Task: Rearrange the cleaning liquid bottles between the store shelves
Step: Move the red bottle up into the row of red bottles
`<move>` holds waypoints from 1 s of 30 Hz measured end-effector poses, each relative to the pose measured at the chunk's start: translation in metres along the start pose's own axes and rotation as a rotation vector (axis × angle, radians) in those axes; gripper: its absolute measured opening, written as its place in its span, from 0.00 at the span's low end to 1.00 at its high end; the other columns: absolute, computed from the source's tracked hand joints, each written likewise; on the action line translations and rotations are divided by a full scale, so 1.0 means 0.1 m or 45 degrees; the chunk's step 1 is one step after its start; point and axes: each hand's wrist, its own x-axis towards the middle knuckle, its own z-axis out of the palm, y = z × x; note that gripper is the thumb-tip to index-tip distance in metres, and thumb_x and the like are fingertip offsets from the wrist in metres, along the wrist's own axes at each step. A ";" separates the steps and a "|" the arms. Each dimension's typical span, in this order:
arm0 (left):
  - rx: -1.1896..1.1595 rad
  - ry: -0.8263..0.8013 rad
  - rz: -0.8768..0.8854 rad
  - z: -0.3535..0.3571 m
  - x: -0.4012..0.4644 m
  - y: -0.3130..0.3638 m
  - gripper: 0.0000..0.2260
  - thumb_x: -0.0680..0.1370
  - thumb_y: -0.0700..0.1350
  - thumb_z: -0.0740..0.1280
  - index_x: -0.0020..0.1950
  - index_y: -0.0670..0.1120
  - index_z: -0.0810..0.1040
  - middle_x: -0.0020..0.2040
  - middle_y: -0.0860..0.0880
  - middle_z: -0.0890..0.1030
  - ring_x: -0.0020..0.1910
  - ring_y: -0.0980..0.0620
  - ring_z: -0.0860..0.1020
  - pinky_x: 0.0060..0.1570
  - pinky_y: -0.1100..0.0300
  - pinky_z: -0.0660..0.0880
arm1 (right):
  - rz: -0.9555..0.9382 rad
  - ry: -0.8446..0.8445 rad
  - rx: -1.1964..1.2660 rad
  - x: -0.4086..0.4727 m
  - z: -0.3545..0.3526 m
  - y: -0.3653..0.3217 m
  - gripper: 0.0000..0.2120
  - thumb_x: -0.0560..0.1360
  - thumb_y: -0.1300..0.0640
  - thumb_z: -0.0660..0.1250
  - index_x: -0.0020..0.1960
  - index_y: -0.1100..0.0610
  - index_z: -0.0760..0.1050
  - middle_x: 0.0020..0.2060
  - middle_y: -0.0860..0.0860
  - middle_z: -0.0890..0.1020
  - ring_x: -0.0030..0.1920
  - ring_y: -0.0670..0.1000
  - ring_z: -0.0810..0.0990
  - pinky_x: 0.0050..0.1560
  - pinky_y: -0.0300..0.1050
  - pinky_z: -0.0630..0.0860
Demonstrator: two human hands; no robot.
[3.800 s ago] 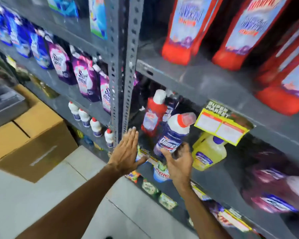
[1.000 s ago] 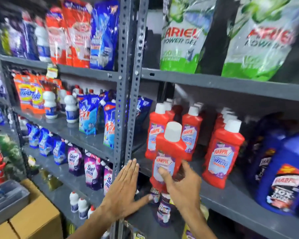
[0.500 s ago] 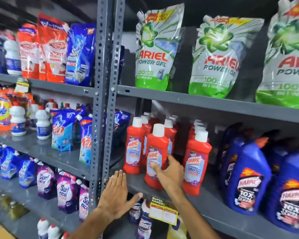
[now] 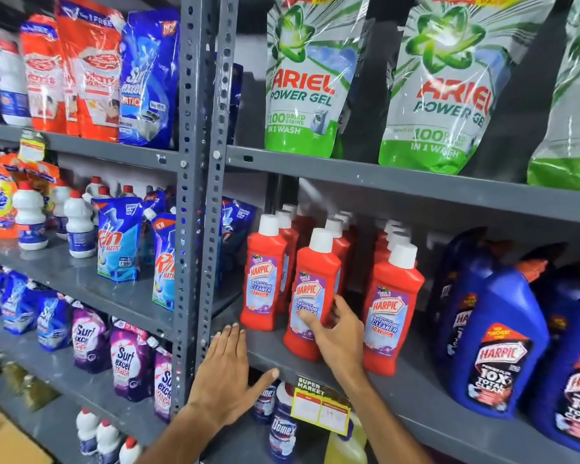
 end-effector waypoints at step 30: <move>-0.025 0.026 0.017 0.04 0.01 -0.01 0.55 0.74 0.80 0.37 0.85 0.38 0.44 0.87 0.40 0.48 0.86 0.45 0.45 0.85 0.48 0.42 | 0.073 -0.211 -0.093 -0.01 0.03 0.20 0.37 0.70 0.55 0.83 0.75 0.56 0.73 0.65 0.51 0.85 0.62 0.48 0.84 0.67 0.50 0.80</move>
